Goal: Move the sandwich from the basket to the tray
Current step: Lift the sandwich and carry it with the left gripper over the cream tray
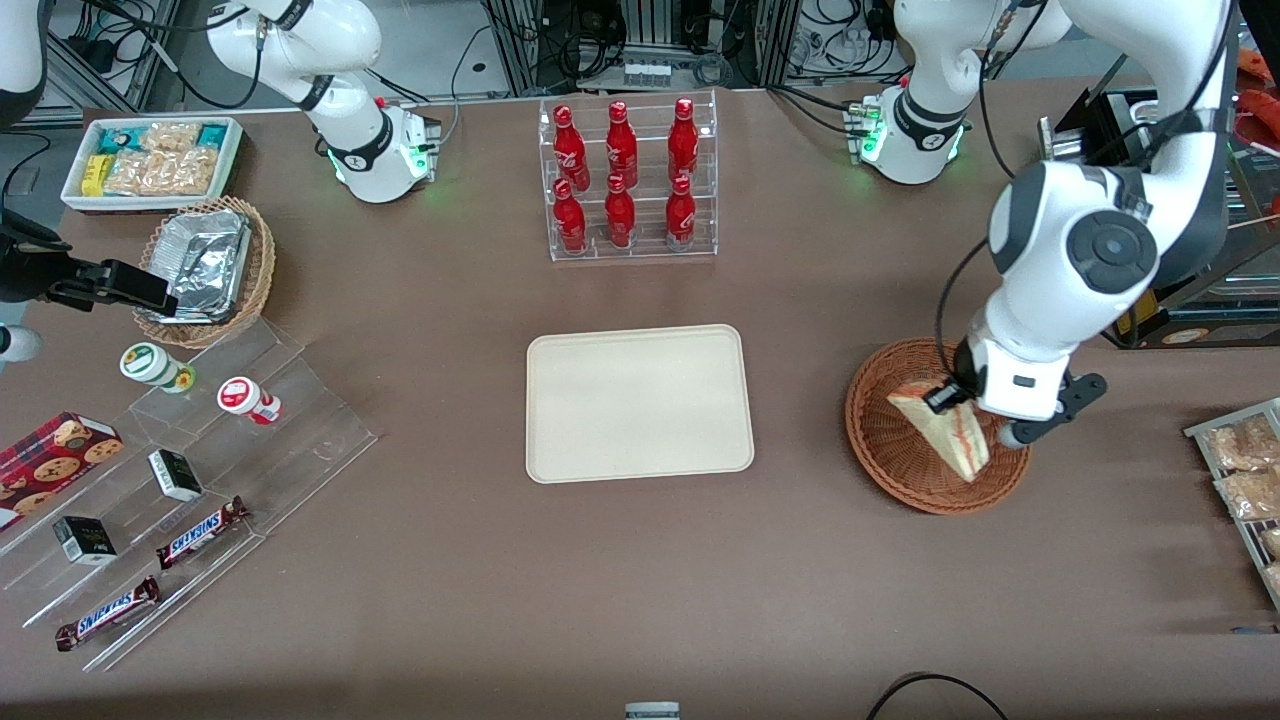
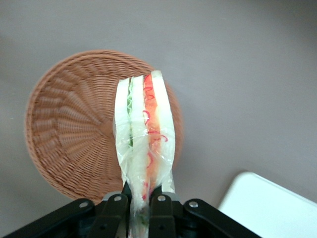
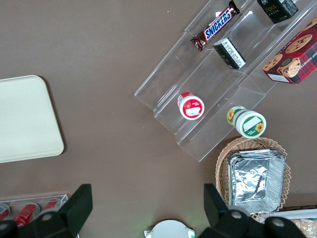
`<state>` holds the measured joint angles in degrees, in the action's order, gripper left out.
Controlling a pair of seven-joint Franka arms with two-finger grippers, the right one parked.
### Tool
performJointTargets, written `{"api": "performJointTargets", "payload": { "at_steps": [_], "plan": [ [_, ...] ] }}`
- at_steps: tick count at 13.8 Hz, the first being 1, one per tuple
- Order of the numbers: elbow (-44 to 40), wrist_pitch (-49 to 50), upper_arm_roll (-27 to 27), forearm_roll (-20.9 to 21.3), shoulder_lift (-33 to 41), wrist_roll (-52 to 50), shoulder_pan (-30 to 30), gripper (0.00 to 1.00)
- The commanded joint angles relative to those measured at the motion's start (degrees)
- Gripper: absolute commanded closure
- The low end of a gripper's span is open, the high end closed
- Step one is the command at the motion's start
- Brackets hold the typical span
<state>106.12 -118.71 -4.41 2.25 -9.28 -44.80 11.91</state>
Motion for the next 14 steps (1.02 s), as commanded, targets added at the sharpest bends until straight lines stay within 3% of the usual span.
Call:
{"api": "performJointTargets", "payload": {
  "at_steps": [1, 8, 14],
  "plan": [
    [-4.94, 1.38, 0.46, 0.92, -3.36, -0.46, 7.13, 1.0],
    [-16.82, 1.38, 0.46, 1.0, -16.02, -1.17, 21.91, 1.0],
    [-19.63, -0.19, 0.37, 0.65, -22.09, -0.38, 26.58, 1.0]
  ]
}}
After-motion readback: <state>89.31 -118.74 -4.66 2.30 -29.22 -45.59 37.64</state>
